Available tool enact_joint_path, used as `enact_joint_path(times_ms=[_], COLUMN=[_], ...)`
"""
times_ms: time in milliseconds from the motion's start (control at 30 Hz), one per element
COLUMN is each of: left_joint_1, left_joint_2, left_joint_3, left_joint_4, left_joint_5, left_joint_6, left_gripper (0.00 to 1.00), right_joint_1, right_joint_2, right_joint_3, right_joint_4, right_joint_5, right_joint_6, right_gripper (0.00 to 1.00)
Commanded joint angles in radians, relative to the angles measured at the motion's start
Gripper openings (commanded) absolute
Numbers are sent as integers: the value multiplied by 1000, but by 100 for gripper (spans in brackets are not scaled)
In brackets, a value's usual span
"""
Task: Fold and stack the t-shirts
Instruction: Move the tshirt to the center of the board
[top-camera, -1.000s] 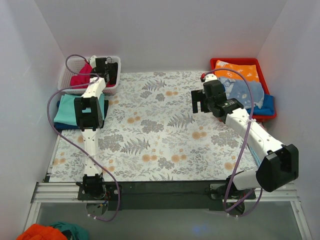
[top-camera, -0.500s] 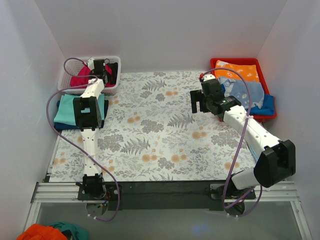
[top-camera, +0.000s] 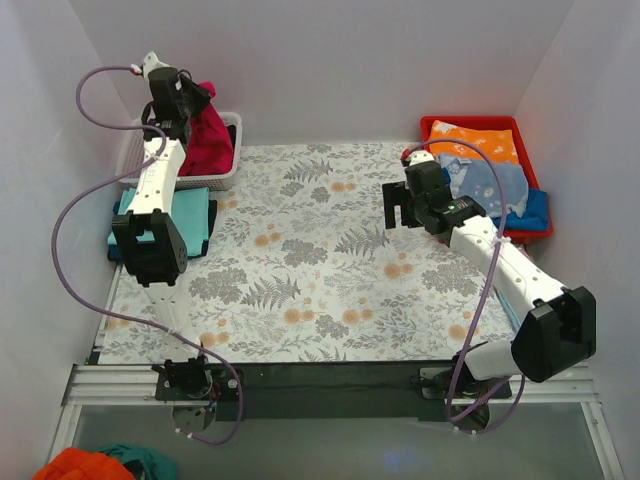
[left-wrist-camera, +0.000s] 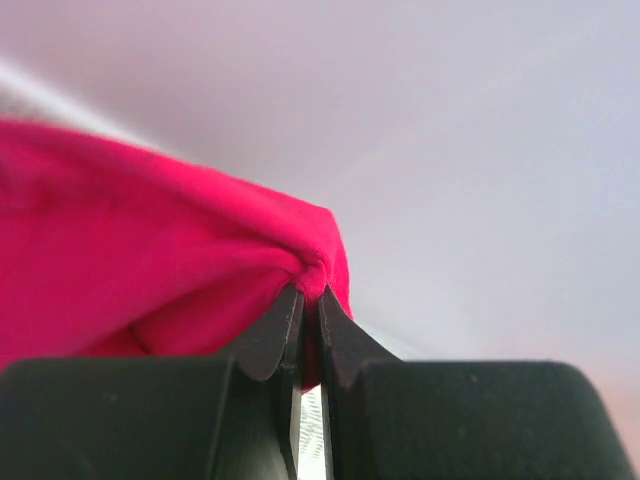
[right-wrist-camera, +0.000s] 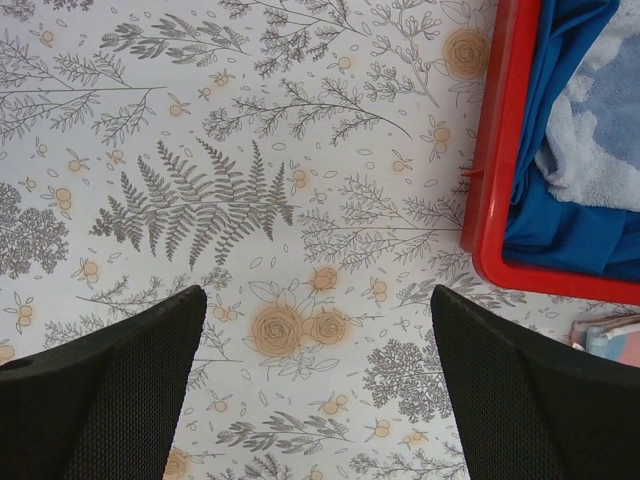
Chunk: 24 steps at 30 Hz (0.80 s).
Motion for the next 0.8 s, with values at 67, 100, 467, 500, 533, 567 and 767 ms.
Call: enact_joint_path(times_ms=[67,100,467,500,533,567,767], left_joint_1=[-82,-112,-417,-457,-480,-497,-663], left_joint_2=[-220,-259,-517,-536,-549,-569,-582], left_joint_3=[-43,-43,-228,-268,-343,-375,-616], left_joint_4=[74,71,61,68,73,73,76], left_joint_5=[189,186,104,99,90,53,41], left_joint_6=[46,66,126,129,137,132,76], left_gripper=[0,0,0,0,0,0,0], right_joint_1=[5,5,-1,-1,-3,-3,-3], right_joint_2=[-106,-126,-273,-282,-291,-308,-350], right_joint_3=[-32,-32,-6,0,2,3,-3], right_joint_4=[39,39,31,19,14,8,-35], right_joint_5=[35,43,176,198,208,219,305], right_joint_6=[14,14,54,63,78,90,173], right_gripper=[98,98,98,98,98,98,98])
